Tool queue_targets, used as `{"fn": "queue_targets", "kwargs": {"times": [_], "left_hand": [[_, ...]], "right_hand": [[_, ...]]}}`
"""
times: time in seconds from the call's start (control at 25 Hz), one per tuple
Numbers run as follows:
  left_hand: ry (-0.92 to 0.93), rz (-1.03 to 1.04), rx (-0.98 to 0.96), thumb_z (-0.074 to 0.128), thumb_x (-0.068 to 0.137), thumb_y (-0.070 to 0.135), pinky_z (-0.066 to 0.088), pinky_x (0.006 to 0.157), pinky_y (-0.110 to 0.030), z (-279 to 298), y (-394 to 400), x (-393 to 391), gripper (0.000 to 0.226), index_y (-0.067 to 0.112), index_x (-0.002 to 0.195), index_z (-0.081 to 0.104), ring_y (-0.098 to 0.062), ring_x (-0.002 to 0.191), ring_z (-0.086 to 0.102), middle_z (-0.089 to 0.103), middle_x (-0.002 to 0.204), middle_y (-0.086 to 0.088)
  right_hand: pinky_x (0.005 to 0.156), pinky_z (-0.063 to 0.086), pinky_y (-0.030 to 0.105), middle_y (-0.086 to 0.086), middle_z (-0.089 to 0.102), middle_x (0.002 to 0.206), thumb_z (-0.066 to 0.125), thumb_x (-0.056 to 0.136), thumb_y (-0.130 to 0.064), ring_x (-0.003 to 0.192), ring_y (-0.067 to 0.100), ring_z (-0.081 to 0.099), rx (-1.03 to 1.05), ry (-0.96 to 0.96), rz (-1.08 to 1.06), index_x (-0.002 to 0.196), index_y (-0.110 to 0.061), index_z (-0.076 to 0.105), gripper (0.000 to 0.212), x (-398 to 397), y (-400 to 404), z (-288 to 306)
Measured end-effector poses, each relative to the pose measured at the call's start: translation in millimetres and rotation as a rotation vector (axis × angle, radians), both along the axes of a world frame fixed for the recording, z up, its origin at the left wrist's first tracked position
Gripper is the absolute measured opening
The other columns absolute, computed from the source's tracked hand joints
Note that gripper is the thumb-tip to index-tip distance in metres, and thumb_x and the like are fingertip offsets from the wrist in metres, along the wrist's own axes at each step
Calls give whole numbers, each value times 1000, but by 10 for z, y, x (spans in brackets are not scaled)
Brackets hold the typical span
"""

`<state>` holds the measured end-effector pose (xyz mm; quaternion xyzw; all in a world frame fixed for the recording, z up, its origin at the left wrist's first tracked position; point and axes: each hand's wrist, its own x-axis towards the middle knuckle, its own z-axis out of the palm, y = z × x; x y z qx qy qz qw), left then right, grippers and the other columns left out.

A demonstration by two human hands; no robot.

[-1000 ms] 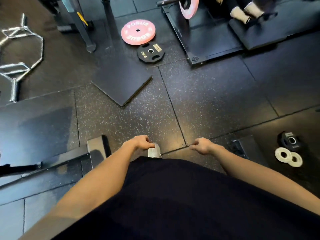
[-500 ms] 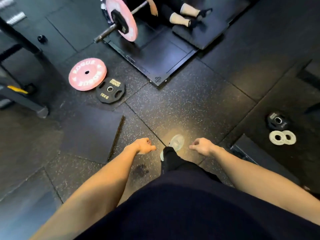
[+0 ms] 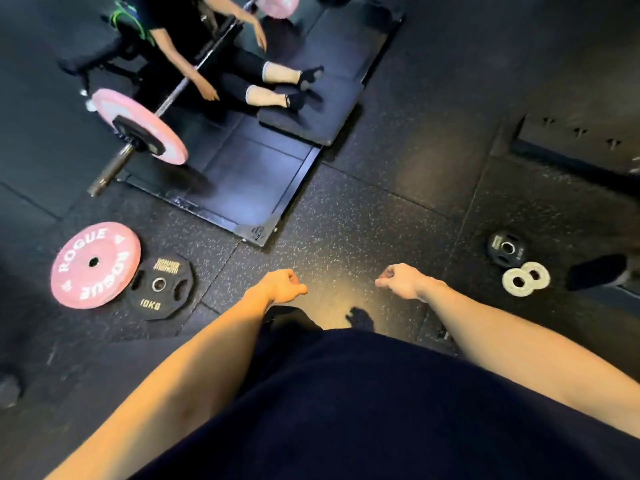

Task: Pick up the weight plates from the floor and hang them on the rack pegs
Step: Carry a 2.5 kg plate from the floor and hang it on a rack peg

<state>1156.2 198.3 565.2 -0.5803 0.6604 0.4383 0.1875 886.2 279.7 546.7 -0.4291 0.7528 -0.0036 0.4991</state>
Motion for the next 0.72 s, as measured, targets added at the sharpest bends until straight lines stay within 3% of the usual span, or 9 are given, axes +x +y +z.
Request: {"fn": "queue_targets", "kwargs": {"times": [0.2, 0.32, 0.4, 0.72], "left_hand": [[-42, -164, 0, 62, 86, 37, 42, 79, -31, -191, -1328, -518, 23, 15, 92, 58, -29, 105, 60, 65, 102, -8], [-79, -290, -16, 59, 87, 46, 43, 79, -27, -259, -2300, -899, 34, 19, 106, 66, -23, 96, 60, 65, 105, -3], [-75, -367, -14, 59, 87, 47, 45, 77, -28, -252, -2878, -1153, 32, 20, 103, 66, -20, 91, 60, 67, 103, -3], [-11, -595, -74, 64, 87, 41, 43, 85, -27, -53, -4572, -2707, 34, 17, 111, 64, -19, 101, 58, 65, 113, -3]], "right_hand": [[92, 43, 34, 8, 62, 115, 61, 88, -37, 108, 24, 58, 38, -1, -136, 119, -10, 59, 41, -413, -960, -175], [91, 43, 33, 9, 63, 116, 61, 89, -37, 107, 25, 58, 51, 3, -210, 115, -11, 60, 37, -687, -1710, -224], [93, 44, 34, 9, 63, 118, 62, 88, -37, 107, 25, 58, 37, 11, -291, 113, -13, 60, 34, -863, -2119, -196], [90, 44, 33, 6, 63, 114, 61, 87, -39, 106, 24, 59, 25, -13, -561, 110, -18, 61, 31, -1855, -3337, -16]]}}
